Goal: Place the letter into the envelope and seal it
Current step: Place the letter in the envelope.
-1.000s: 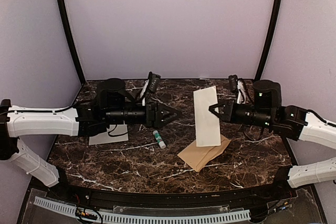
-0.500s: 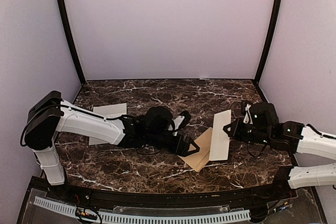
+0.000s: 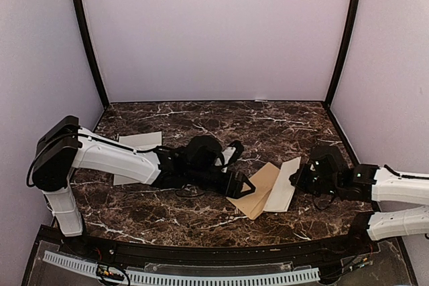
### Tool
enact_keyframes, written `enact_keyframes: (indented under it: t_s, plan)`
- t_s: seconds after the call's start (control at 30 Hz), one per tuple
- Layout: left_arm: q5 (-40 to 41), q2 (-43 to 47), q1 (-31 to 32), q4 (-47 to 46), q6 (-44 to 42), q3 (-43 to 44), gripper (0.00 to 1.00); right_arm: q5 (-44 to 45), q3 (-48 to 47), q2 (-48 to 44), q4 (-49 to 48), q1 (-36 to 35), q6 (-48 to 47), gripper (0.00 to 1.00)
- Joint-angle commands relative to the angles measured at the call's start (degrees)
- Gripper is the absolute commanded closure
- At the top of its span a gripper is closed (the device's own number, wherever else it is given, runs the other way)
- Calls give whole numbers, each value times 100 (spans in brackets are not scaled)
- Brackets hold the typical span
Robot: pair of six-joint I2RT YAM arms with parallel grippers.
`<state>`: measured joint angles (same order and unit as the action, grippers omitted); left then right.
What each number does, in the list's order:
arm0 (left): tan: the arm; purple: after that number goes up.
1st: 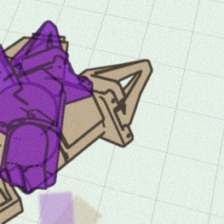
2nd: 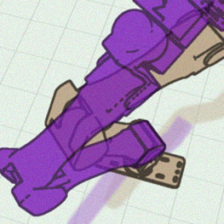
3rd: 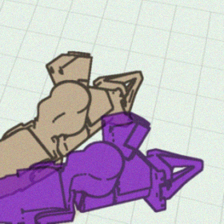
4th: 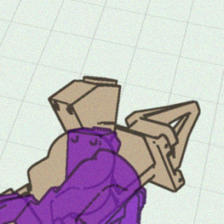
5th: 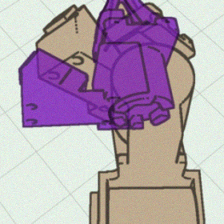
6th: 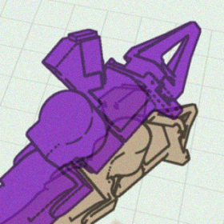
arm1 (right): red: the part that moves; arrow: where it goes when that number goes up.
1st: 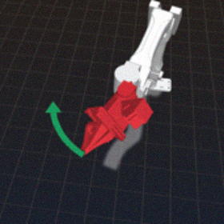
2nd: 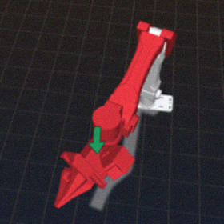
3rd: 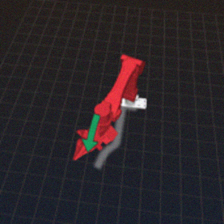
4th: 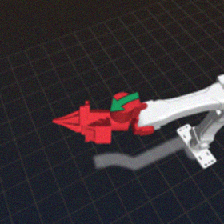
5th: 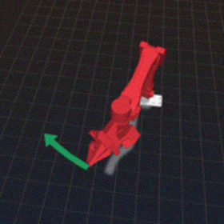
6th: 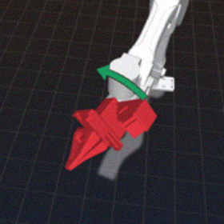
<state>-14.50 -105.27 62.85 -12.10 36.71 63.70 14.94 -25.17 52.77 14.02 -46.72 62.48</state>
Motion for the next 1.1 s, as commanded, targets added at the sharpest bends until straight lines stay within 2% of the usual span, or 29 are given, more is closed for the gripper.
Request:
enact_keyframes:
  t_s: [0.0,0.23,0.5,0.9,1.07]
  plan:
    - [60,-80,-1,-14,31,55,28,263,166,-63,48,54,386,100]
    - [219,-419,-101,191,-51,459,28,267,360,-11,268,91,723,100]
    - [73,-807,-304,22,-6,486,28,271,674,-246,405,93,950,100]
    - [-66,-1152,-344,12,-120,440,28,-140,1094,-219,-563,97,751,100]
    - [-299,-1128,-324,-17,9,317,34,-226,1116,-142,-817,101,592,100]
